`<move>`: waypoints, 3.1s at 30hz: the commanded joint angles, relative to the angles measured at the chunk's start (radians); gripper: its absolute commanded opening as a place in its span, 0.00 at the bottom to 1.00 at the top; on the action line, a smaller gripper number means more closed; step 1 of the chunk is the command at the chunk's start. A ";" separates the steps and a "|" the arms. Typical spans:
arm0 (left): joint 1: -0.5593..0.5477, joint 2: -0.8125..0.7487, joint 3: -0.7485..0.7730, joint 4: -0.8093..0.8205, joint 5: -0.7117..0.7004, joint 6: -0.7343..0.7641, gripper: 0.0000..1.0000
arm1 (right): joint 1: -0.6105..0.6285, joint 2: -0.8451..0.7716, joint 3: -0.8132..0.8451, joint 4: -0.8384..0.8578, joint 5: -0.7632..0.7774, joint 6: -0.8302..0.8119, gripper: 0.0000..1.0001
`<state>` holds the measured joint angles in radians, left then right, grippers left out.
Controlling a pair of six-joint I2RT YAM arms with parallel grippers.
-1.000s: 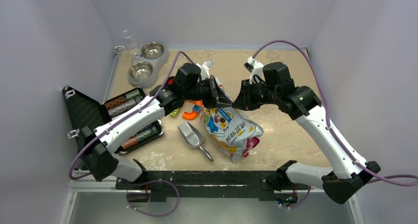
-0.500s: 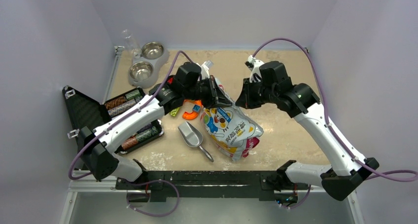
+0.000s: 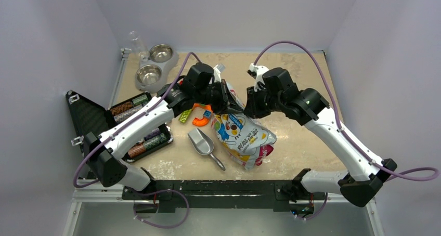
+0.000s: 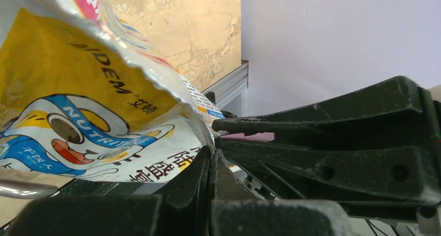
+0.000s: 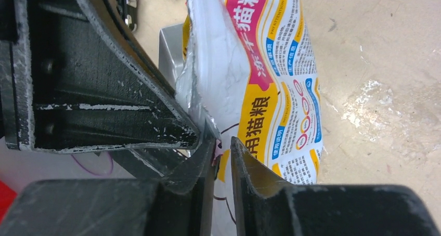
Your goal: Serve the pet food
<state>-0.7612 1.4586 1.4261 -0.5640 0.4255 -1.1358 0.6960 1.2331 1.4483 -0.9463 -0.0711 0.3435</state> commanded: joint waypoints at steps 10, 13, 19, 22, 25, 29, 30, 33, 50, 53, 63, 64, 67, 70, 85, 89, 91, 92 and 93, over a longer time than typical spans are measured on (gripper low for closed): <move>0.004 -0.007 0.112 0.025 0.028 0.021 0.00 | 0.114 0.101 0.095 -0.166 0.353 -0.044 0.12; 0.005 0.004 0.152 -0.100 -0.014 0.029 0.00 | 0.114 0.087 0.142 -0.203 0.435 0.028 0.00; 0.015 0.040 0.098 -0.095 0.051 -0.065 0.00 | 0.115 -0.021 0.071 0.093 0.034 0.059 0.00; 0.019 0.052 0.096 -0.099 0.082 -0.092 0.00 | 0.117 0.003 0.088 0.076 0.038 0.085 0.00; 0.019 0.064 0.092 -0.104 0.107 -0.115 0.07 | 0.124 0.013 0.110 0.048 0.067 0.063 0.00; 0.018 0.077 0.081 -0.149 0.118 -0.135 0.18 | 0.139 0.014 0.132 0.022 0.091 0.034 0.00; 0.017 0.079 0.076 -0.150 0.120 -0.143 0.22 | 0.144 0.014 0.134 0.022 0.091 0.031 0.00; 0.018 0.090 0.085 -0.174 0.108 -0.152 0.34 | 0.167 0.012 0.129 0.023 0.109 0.024 0.00; -0.004 0.201 0.420 -0.665 -0.347 0.272 0.00 | 0.281 0.099 0.210 -0.205 0.819 0.090 0.00; -0.004 0.168 0.415 -0.656 -0.285 0.290 0.00 | 0.281 0.070 0.173 -0.169 0.791 0.062 0.00; 0.004 0.063 0.425 -0.651 -0.136 0.218 0.00 | 0.268 0.137 0.193 -0.120 0.363 0.079 0.11; 0.005 0.055 0.426 -0.645 -0.123 0.210 0.00 | 0.269 0.157 0.212 -0.139 0.374 0.103 0.15; 0.013 0.037 0.432 -0.644 -0.103 0.194 0.00 | 0.269 0.217 0.280 -0.292 0.462 0.176 0.30; 0.021 0.019 0.433 -0.641 -0.093 0.177 0.00 | 0.269 0.281 0.348 -0.430 0.486 0.255 0.35; 0.027 0.067 0.424 -0.589 -0.001 0.180 0.00 | -0.009 0.097 0.340 -0.489 0.592 0.334 0.00; 0.025 0.164 0.515 -0.511 0.046 0.165 0.00 | -0.112 0.058 0.423 -0.498 0.751 0.247 0.00; 0.021 0.258 0.648 -0.519 0.069 0.171 0.00 | -0.165 0.067 0.523 -0.522 0.812 0.198 0.00; 0.019 0.309 0.744 -0.535 0.085 0.184 0.00 | -0.175 0.072 0.572 -0.529 0.853 0.171 0.00; 0.016 0.364 0.840 -0.563 0.093 0.198 0.00 | -0.177 0.080 0.629 -0.531 0.884 0.143 0.00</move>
<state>-0.7456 1.6970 1.9766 -1.2003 0.4305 -0.9665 0.5884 1.4029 1.8076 -1.5139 0.4599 0.6186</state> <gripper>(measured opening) 0.014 0.007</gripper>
